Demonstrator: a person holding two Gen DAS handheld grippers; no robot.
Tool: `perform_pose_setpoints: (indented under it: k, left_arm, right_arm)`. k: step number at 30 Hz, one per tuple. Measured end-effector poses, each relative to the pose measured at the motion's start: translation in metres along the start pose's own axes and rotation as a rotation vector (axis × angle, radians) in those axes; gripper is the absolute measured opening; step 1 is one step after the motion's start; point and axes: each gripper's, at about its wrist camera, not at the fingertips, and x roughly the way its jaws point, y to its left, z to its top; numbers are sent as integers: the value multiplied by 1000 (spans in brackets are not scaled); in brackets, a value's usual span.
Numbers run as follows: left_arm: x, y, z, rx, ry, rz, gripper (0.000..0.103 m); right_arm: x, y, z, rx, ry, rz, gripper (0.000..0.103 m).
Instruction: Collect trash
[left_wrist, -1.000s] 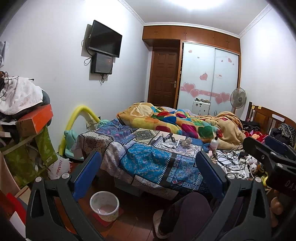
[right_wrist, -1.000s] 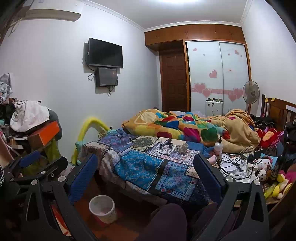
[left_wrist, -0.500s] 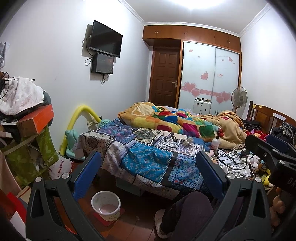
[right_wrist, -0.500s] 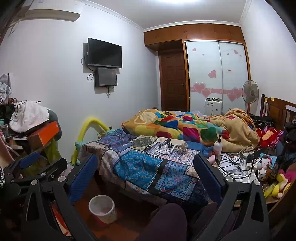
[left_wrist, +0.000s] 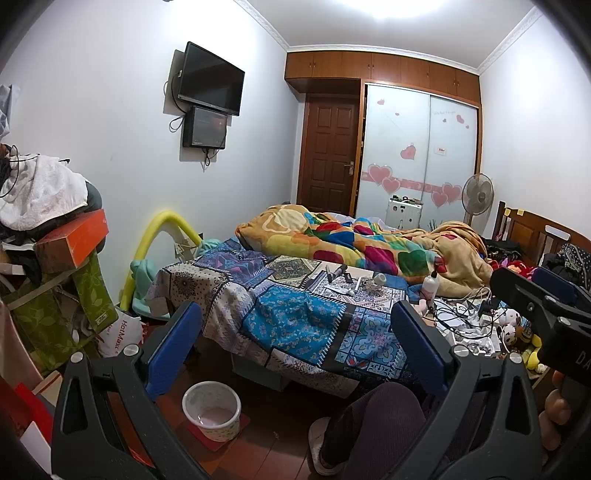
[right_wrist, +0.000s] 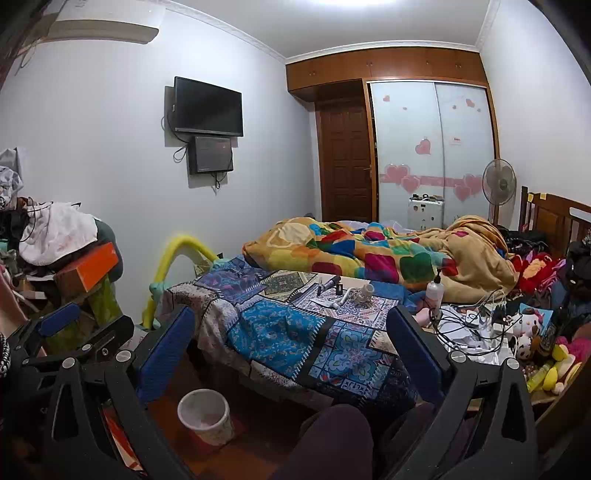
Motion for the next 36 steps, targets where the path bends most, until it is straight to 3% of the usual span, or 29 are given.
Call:
perform_pose_setpoints:
  k: [6,22,36]
  left_arm:
    - [0,11,-1,0,-5,-3,103]
    - [-1,-5,8,6,-18,18,103]
    - [72,-27,23,10,28,19,103]
  right_arm:
    - [0,-1,0,-2,-5,-1,103]
    - [-3,-5,1,4,-4,-3,103]
    - [52,-28,6,42,65,-6,103]
